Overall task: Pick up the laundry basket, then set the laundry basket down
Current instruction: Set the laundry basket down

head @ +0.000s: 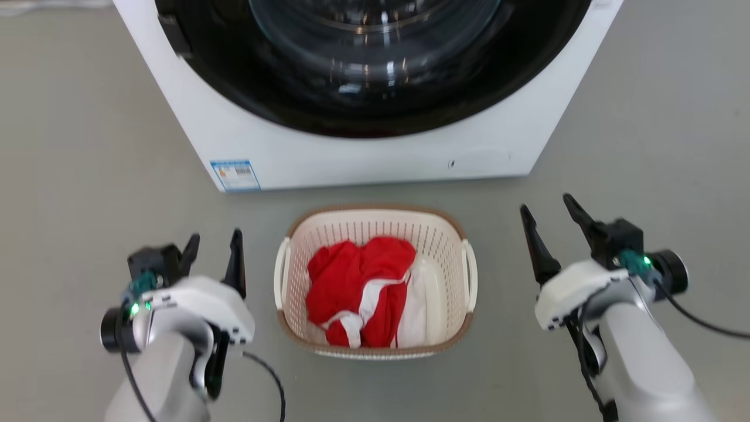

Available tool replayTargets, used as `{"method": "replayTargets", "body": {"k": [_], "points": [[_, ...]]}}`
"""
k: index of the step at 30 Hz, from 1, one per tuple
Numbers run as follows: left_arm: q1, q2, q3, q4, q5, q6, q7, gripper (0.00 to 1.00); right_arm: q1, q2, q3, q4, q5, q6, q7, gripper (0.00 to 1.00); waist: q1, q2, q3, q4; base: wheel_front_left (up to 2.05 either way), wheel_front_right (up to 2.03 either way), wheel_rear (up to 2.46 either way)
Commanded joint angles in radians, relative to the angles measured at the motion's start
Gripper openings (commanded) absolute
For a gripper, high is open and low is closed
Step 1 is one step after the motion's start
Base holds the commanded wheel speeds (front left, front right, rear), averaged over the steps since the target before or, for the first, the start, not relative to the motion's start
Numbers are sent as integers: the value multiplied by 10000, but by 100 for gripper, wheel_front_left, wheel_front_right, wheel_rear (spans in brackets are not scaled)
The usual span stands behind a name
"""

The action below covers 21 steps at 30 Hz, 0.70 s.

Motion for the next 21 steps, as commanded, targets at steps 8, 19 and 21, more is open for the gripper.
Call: {"method": "replayTargets", "body": {"k": [8, 19, 21], "points": [[1464, 383, 910, -1413, 793, -273, -60, 100, 1513, 58, -264, -1340, -286, 46, -137, 100, 0, 0, -1281, 43, 0, 0, 0], [3236, 418, 1701, -2760, 1249, -460, -60, 100, 3021, -26, -351, -2579, -294, 46, -137, 100, 0, 0, -2139, 43, 0, 0, 0], [3380, 403, 1827, -2897, 1253, -458, -60, 100, 3149, -26, -369, -2682, -300, 46, -137, 100, 0, 0, -2192, 42, 0, 0, 0]]}}
